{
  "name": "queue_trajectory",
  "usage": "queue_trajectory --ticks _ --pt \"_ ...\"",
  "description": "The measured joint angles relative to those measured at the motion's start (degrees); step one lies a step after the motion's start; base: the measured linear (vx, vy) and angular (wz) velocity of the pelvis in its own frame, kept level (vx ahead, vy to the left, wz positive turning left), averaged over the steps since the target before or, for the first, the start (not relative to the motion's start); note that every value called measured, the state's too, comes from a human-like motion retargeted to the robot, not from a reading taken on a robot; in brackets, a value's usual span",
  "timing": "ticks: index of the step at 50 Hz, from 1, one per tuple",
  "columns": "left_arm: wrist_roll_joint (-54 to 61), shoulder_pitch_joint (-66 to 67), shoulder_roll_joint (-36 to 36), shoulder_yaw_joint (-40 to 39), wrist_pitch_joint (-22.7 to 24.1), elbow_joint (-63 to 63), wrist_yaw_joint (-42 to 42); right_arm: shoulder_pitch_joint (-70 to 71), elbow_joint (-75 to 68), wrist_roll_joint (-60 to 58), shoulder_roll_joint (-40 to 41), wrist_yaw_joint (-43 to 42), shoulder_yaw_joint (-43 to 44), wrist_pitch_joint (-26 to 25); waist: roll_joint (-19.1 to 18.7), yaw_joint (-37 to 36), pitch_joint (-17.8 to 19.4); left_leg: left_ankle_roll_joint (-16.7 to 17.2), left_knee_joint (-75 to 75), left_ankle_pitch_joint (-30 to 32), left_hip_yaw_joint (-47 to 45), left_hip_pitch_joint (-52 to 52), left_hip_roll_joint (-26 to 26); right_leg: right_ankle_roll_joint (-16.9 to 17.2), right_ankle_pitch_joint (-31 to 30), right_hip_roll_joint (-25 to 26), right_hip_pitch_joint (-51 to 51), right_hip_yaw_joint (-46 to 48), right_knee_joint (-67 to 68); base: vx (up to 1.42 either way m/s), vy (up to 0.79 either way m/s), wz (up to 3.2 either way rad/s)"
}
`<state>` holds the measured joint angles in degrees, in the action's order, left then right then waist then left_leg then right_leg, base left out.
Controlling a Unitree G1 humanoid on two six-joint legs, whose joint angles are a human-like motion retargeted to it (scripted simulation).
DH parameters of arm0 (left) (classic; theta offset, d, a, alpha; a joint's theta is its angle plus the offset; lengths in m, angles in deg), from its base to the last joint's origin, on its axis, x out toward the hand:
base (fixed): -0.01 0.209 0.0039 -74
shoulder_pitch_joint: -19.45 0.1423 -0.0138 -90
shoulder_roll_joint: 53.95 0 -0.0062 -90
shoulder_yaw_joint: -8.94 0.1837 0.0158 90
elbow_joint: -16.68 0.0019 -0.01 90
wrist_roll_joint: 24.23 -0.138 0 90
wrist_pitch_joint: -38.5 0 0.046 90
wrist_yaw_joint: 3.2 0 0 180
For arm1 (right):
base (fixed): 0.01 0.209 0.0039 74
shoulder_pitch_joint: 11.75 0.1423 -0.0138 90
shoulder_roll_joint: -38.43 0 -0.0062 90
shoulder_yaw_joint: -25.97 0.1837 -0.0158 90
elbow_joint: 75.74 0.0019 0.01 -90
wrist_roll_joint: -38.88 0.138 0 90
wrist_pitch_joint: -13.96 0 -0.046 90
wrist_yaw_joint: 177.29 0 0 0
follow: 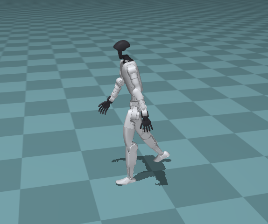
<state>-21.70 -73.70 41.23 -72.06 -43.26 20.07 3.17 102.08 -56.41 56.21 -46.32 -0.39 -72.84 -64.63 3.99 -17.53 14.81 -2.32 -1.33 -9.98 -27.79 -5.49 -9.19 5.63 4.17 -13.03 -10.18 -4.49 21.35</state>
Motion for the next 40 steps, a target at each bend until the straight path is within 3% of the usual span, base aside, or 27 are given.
queue_trajectory --ticks 2,7,8,12,15,18,20,23,25,27,28,32,35,40 --pt "1.5 -0.4 1.1 -0.1 0.7 -0.3 -1.5 -1.2 -0.6 -0.7 0.2 0.7 -0.9 -0.1 0.0 -1.4 0.7 0.5 0.7 3.5 5.2 2.2 0.8 -0.7 -2.2 0.0 0.0 -1.2 7.2 0.82 0.40 -0.05" --pt "1.2 -6.2 1.3 1.9 -0.4 -1.9 -3.3 -6.0 -4.6 -2.8 0.1 -0.2 1.1 -2.7 2.9 -1.6 2.0 -1.5 -9.8 -7.7 7.5 6.0 5.3 -1.5 -13.4 -3.6 9.8 -2.7 34.7 0.77 0.37 0.38" --pt "0.2 -8.0 1.0 2.2 -1.0 -2.2 -4.0 -7.1 -5.6 -3.8 0.1 -1.1 1.9 -3.3 3.1 -1.2 2.0 -1.4 -11.8 -9.3 7.8 6.7 5.7 -2.8 -13.3 -4.6 12.4 -1.7 39.2 0.74 0.30 0.38" --pt "-4.1 -15.4 -1.7 1.3 -3.4 -4.1 -5.7 -11.5 -9.7 -7.7 -0.1 -2.3 5.7 -4.8 2.3 3.5 0.1 0.4 -14.7 -11.6 9.5 10.0 5.5 -7.3 -0.8 -5.1 21.1 3.2 46.4 0.71 0.22 0.53" --pt "-4.7 -20.3 -4.5 1.8 -3.2 -6.8 -5.4 -14.7 -12.0 -8.6 -1.0 0.2 8.1 -5.0 0.8 10.0 -2.1 1.2 -12.4 -10.4 12.5 13.0 5.4 -5.8 4.5 -1.4 25.5 5.5 40.3 0.69 0.13 0.95" --pt "-4.2 -25.1 -7.0 5.3 -1.8 -10.9 -5.6 -17.5 -13.8 -9.0 -2.5 2.9 8.8 -5.1 -0.6 15.8 -3.4 2.0 -8.9 -8.8 15.8 16.8 5.8 -2.5 5.6 1.6 27.6 5.7 25.8 0.69 0.04 0.93" --pt "-4.3 -28.3 -8.1 8.3 -0.9 -14.4 -6.1 -19.2 -14.9 -10.0 -3.6 4.1 8.9 -5.5 -1.2 18.7 -3.7 2.6 -7.3 -8.4 17.7 19.5 6.2 -0.9 4.2 2.8 27.0 4.7 11.4 0.71 -0.05 0.80" --pt "-5.1 -32.8 -8.6 12.1 -0.6 -20.6 -7.2 -20.2 -17.1 -13.6 -5.0 5.5 9.2 -7.5 -1.3 21.5 -2.6 3.1 -6.4 -8.8 19.6 24.4 7.3 0.9 -6.3 1.3 22.9 5.5 -10.5 0.73 -0.12 0.57" --pt "-6.9 -34.8 -8.5 13.8 -1.0 -24.6 -7.3 -20.5 -18.5 -14.5 -5.5 6.3 9.0 -8.6 -2.1 22.0 -2.6 2.9 -7.5 -8.9 20.0 26.2 6.8 0.4 -7.6 1.4 21.9 6.0 -11.4 0.72 -0.16 0.07" --pt "-9.9 -35.8 -8.3 14.5 -1.3 -27.6 -7.0 -20.1 -19.6 -13.4 -5.4 7.2 6.8 -8.3 -2.7 21.6 -2.5 2.3 -11.2 -7.5 18.9 27.2 5.8 -0.5 -0.1 1.9 22.5 6.2 -2.8 0.73 -0.20 -0.19" --pt "-11.1 -35.9 -8.4 14.5 -2.2 -28.9 -7.1 -19.5 -20.1 -12.5 -5.5 7.5 5.9 -8.8 -3.0 21.8 -2.0 1.9 -14.5 -6.0 18.5 27.0 5.2 -0.7 1.4 2.1 19.2 6.4 -4.8 0.72 -0.22 -0.10" --pt "-11.9 -33.9 -8.2 14.3 -5.3 -33.6 -5.2 -15.9 -19.5 -11.5 -5.1 6.5 3.1 -11.0 -2.7 21.1 -0.7 0.0 -38.3 -2.7 13.8 19.8 2.0 -1.8 3.7 2.6 12.1 6.0 -5.8 0.66 -0.21 -0.29" --pt "-11.9 -30.5 -7.6 14.0 -5.3 -36.2 -2.8 -12.4 -16.8 -10.6 -4.2 5.1 3.2 -10.8 -2.5 18.6 -3.2 -1.8 -55.3 -5.4 9.4 8.8 -0.7 -1.9 4.7 3.2 13.0 4.3 -5.3 0.56 -0.08 -0.71" --pt "-13.1 -22.4 -7.3 13.2 -2.1 -33.6 -0.8 -6.2 -11.8 -5.8 -1.9 3.4 2.1 -7.3 -0.6 13.0 -4.1 -2.0 -55.2 -9.4 3.5 2.1 2.3 -0.1 6.7 1.9 11.2 0.7 -2.3 0.59 0.06 -0.86"
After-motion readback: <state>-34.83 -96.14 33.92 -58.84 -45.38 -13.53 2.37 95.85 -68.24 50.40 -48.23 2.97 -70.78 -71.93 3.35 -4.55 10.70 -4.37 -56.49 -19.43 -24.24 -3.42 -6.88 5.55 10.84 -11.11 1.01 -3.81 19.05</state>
